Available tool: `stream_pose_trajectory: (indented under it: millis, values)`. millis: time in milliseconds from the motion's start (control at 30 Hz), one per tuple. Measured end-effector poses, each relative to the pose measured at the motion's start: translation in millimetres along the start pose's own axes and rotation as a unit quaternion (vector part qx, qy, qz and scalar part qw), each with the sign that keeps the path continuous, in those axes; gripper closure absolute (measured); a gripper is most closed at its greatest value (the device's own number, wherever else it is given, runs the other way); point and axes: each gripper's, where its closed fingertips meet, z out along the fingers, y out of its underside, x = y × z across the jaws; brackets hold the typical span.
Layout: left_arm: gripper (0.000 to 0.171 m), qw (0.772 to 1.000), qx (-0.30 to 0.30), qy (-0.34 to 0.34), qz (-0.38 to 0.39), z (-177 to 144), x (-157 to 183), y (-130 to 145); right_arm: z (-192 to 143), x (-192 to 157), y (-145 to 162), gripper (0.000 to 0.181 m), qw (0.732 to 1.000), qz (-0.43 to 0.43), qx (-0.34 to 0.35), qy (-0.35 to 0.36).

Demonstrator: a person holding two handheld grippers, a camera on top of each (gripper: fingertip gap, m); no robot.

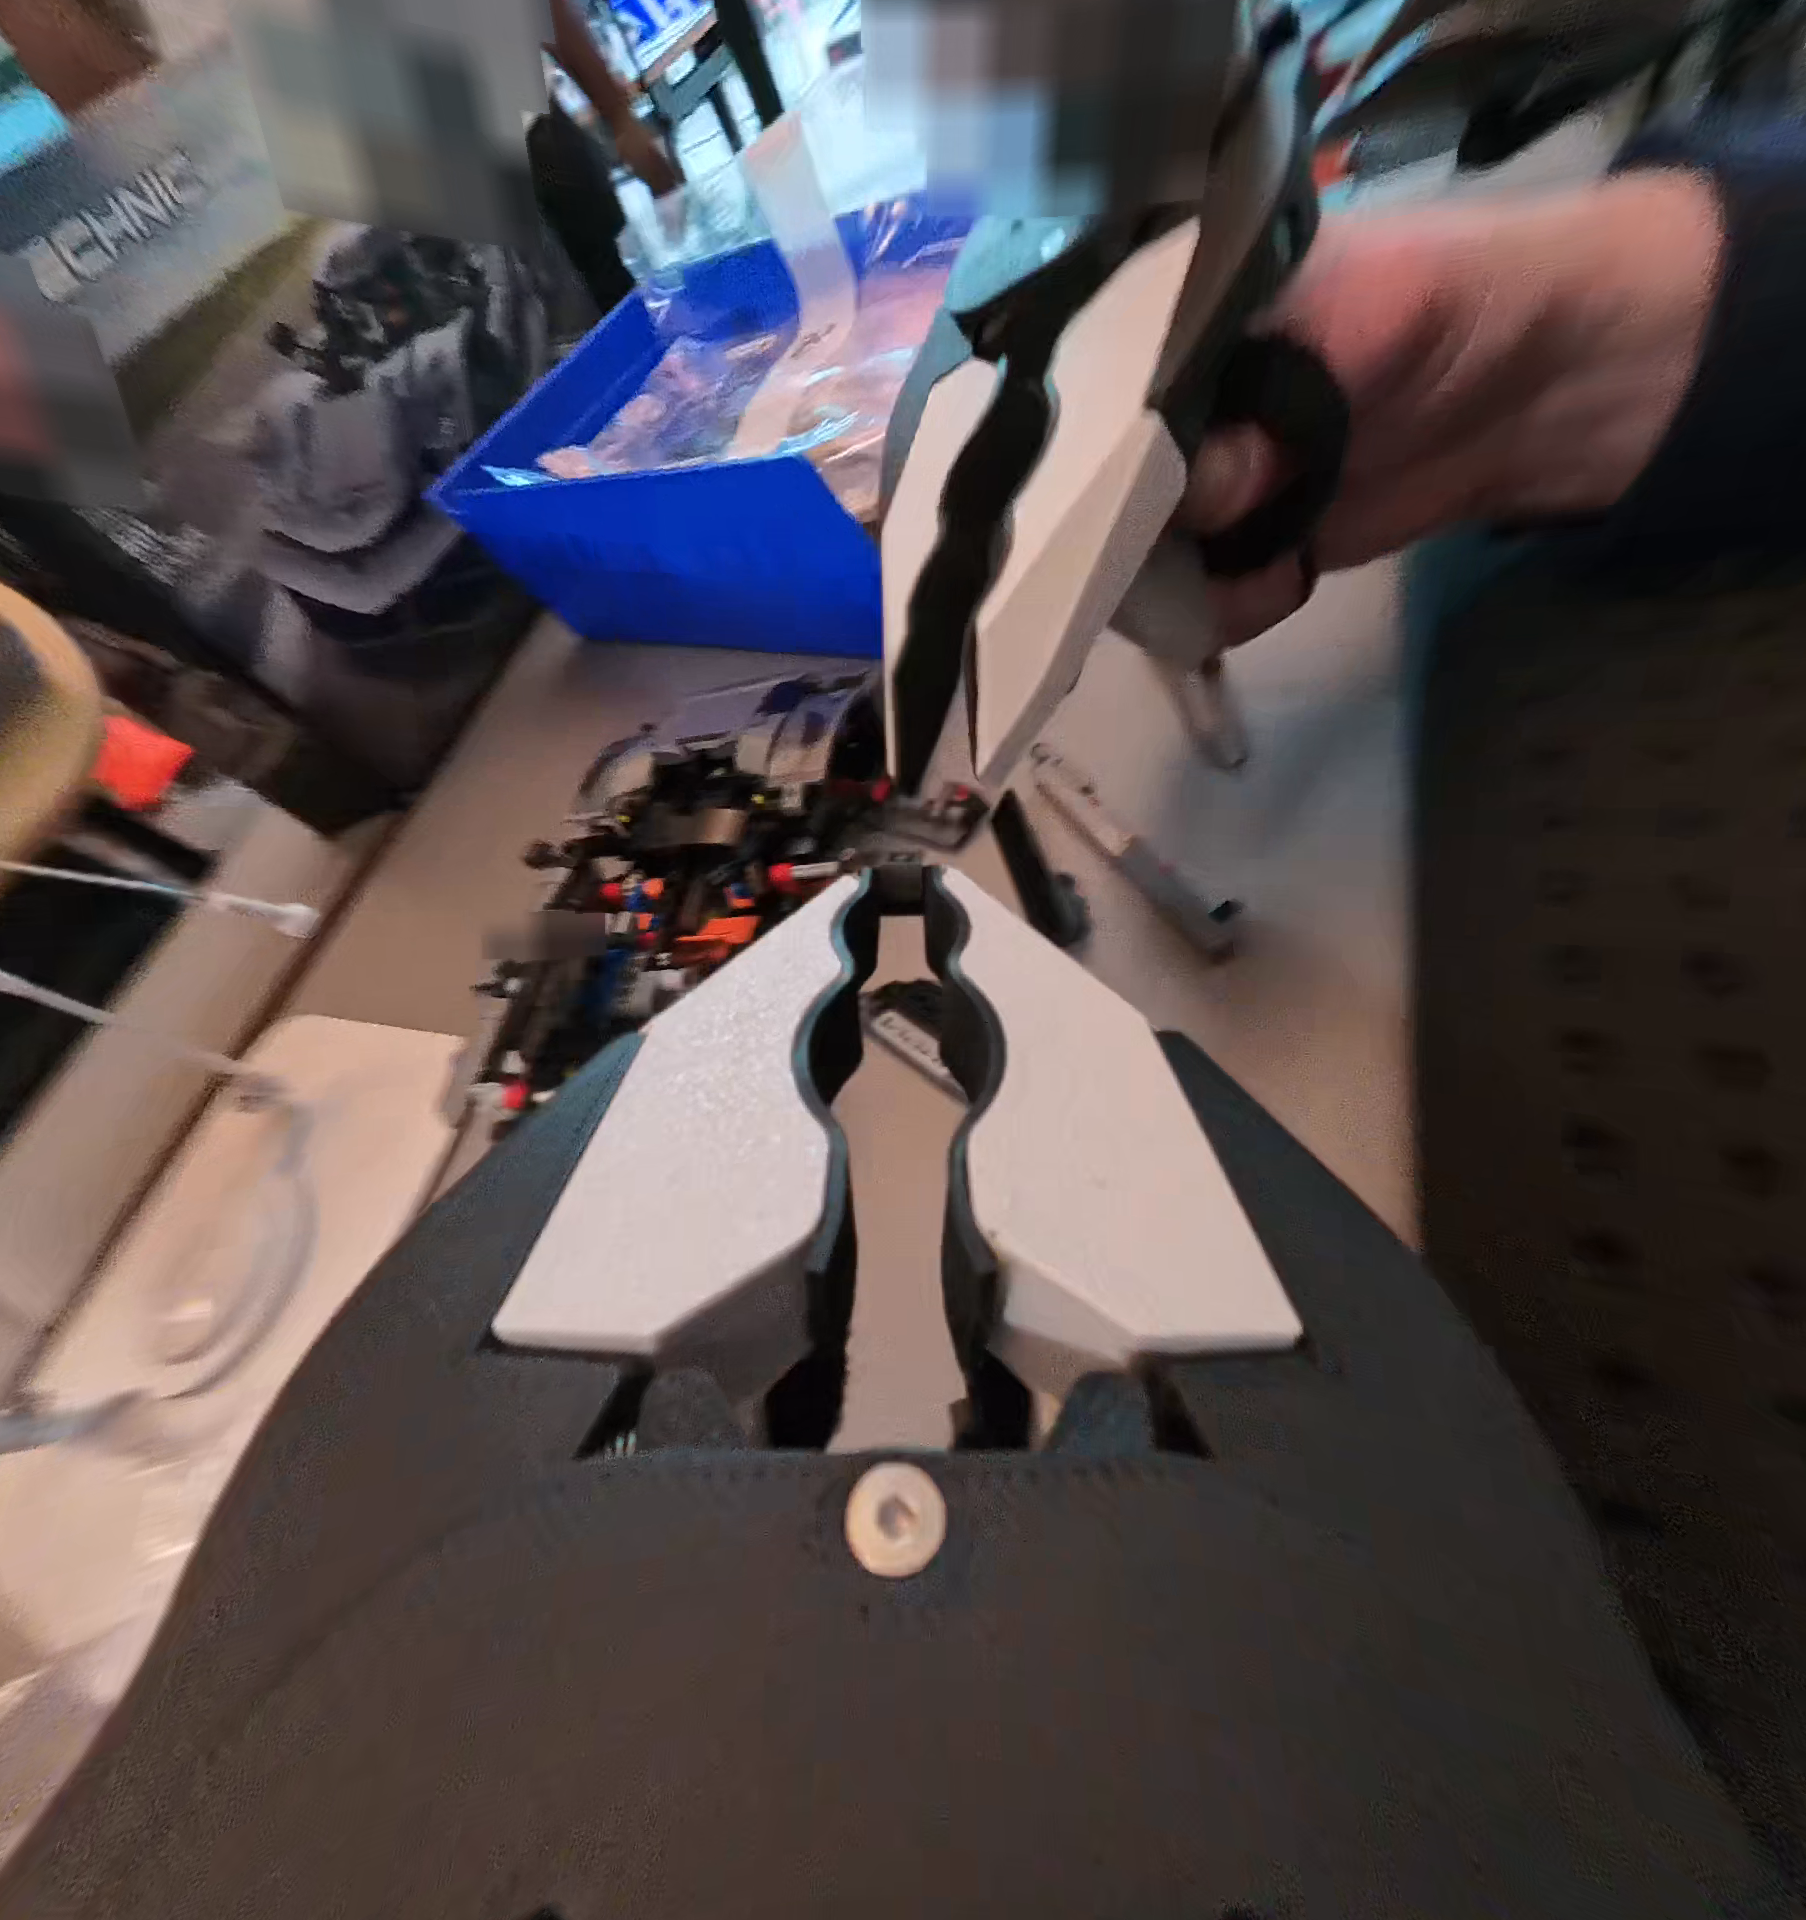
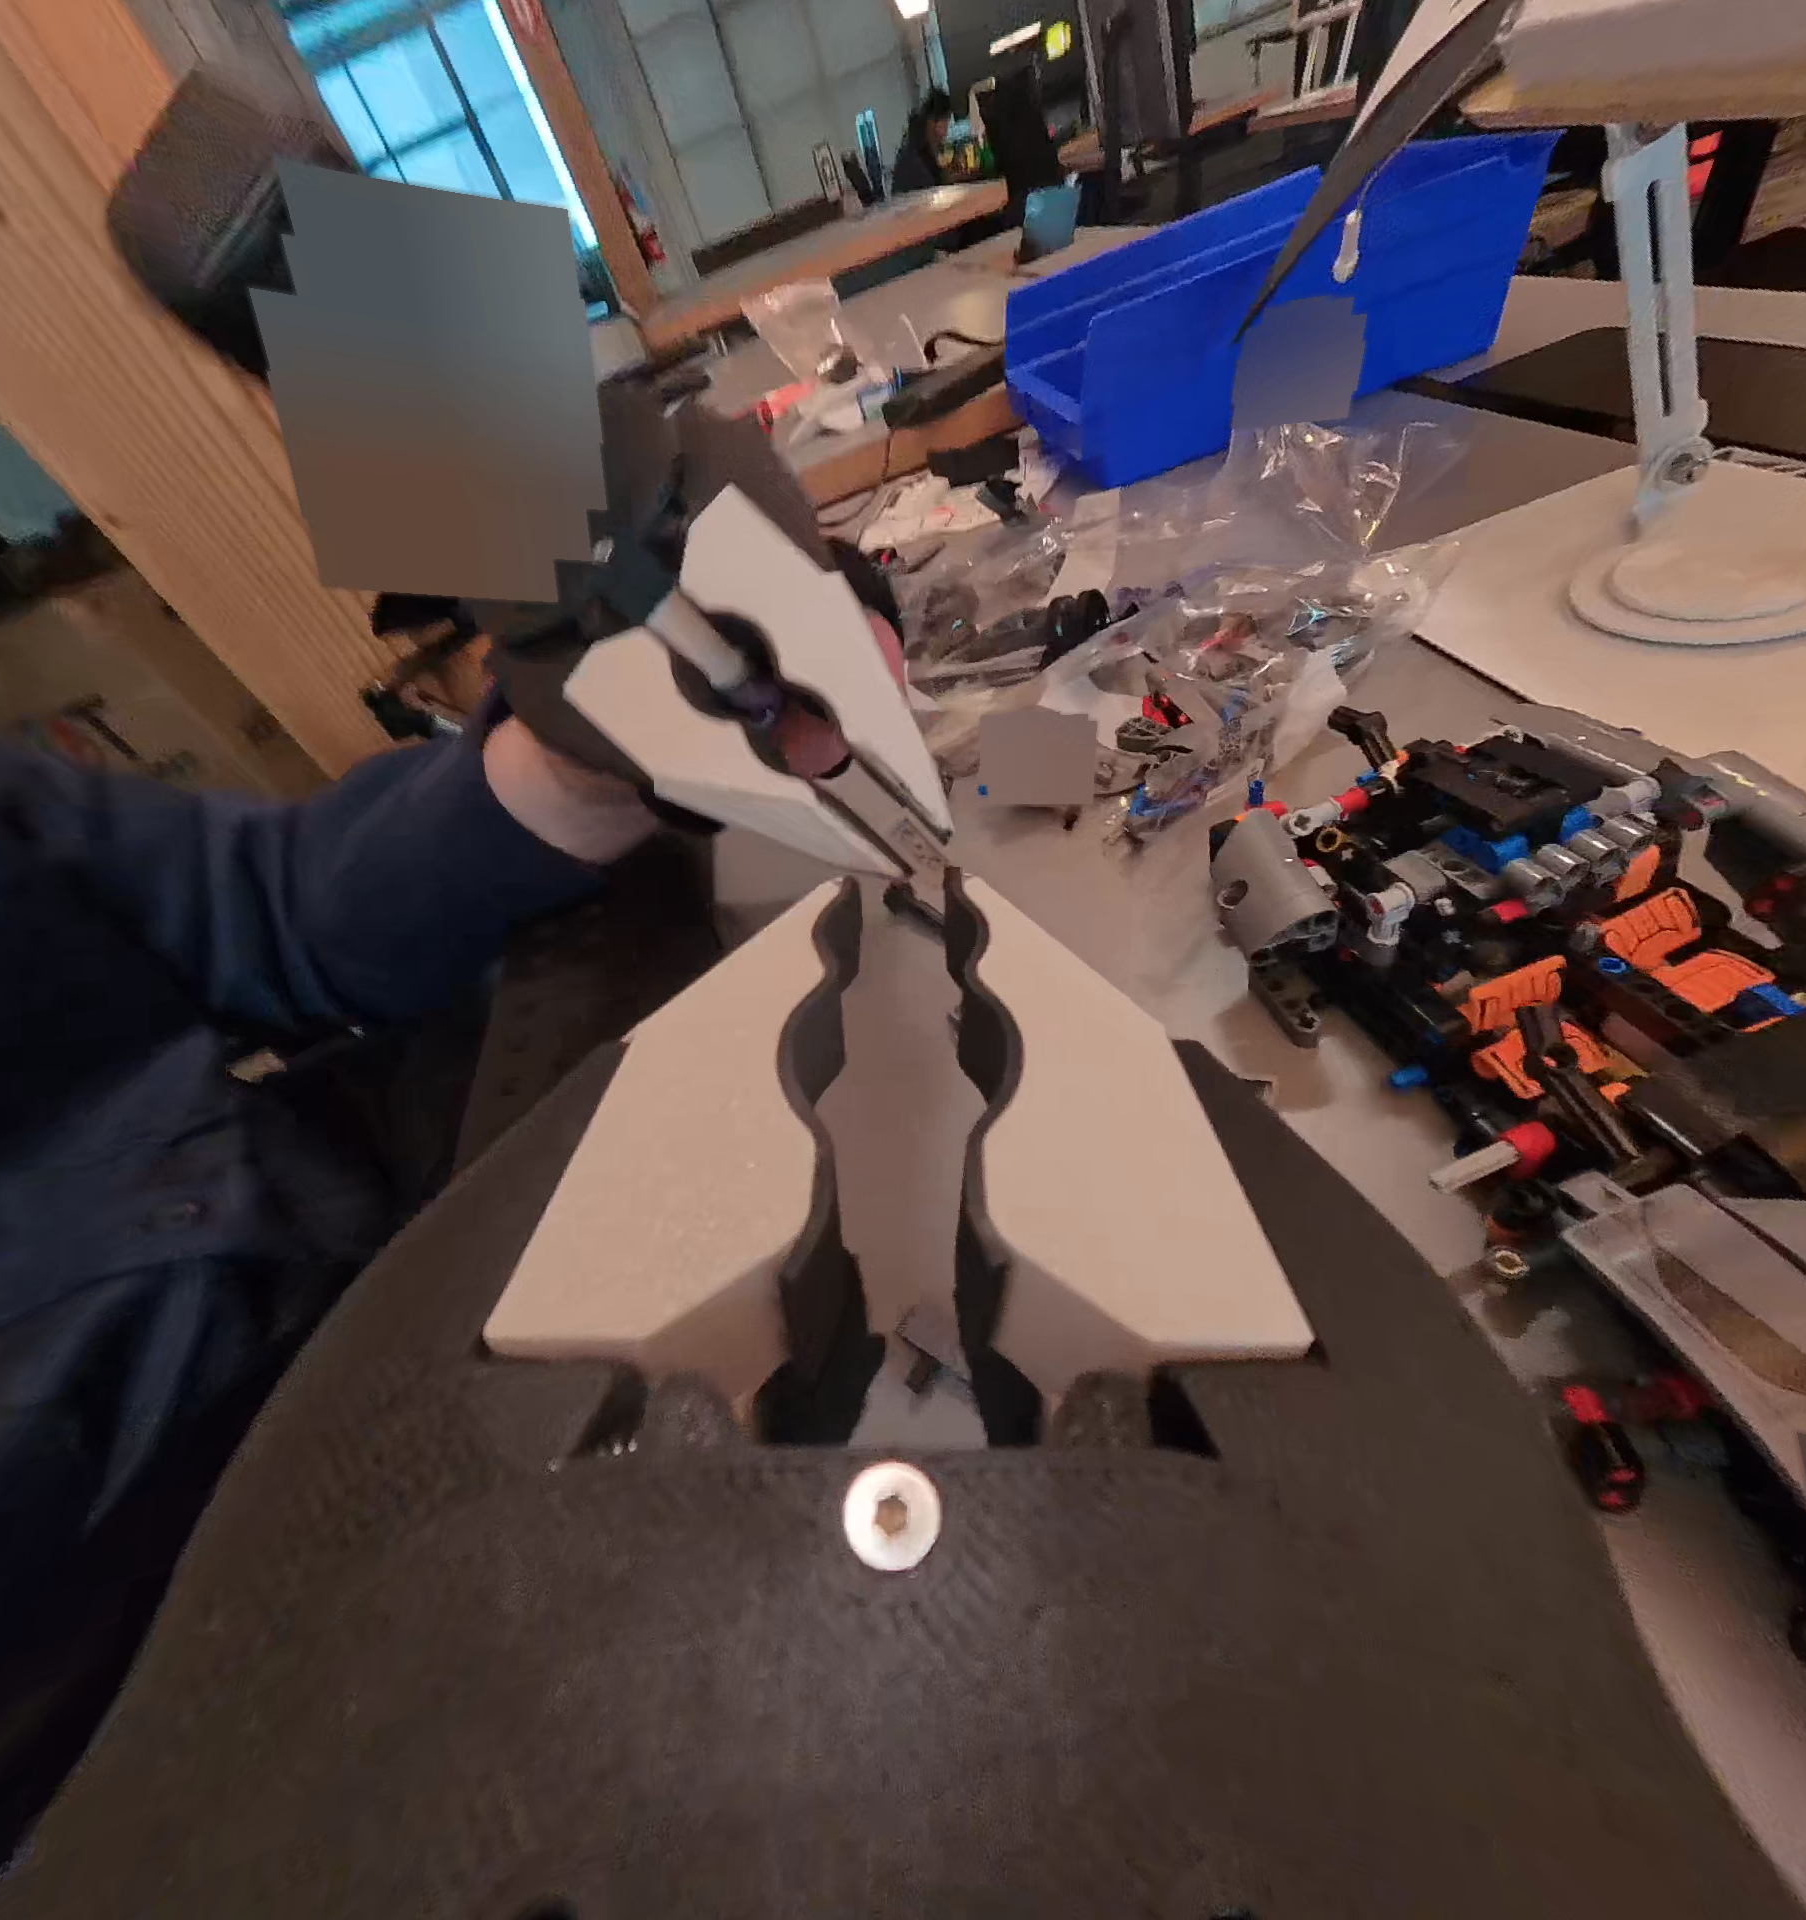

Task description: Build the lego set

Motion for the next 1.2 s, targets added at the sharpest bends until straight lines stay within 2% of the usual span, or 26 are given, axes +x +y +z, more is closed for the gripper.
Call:
stream_pose_trajectory:
  millis: [133,233,333,433,500,667,833,1067,1200]
  values:
    - [0.167,0.991,-0.047,-0.078,0.102,6,-5,0,7,5,7,0.155,0.999,0.034,-0.014,0.004]
    - [0.167,0.978,-0.086,-0.094,0.162,14,0,6,11,6,7,0.15,0.998,0.055,-0.008,-0.001]
    - [0.167,0.967,-0.103,-0.116,0.204,17,2,6,9,8,7,0.166,0.998,0.067,-0.005,0.002]
    - [0.167,0.96,-0.111,-0.134,0.218,17,0,4,8,11,6,0.169,0.998,0.06,-0.002,0.017]
    - [0.167,0.956,-0.113,-0.149,0.228,16,-3,2,6,15,6,0.157,0.997,0.07,-0.003,0.025]
    - [0.167,0.949,-0.118,-0.159,0.247,16,-2,1,7,14,8,0.167,0.997,0.074,-0.005,0.02]
    - [0.167,0.947,-0.113,-0.162,0.252,17,-2,-2,4,13,7,0.168,0.998,0.063,-0.011,0.027]
    - [0.167,0.947,-0.112,-0.159,0.256,19,1,-2,4,7,7,0.168,0.996,0.084,-0.006,-0.008]
    - [0.166,0.944,-0.118,-0.173,0.254,16,-1,-5,3,4,3,0.168,0.998,0.059,-0.003,0.0]
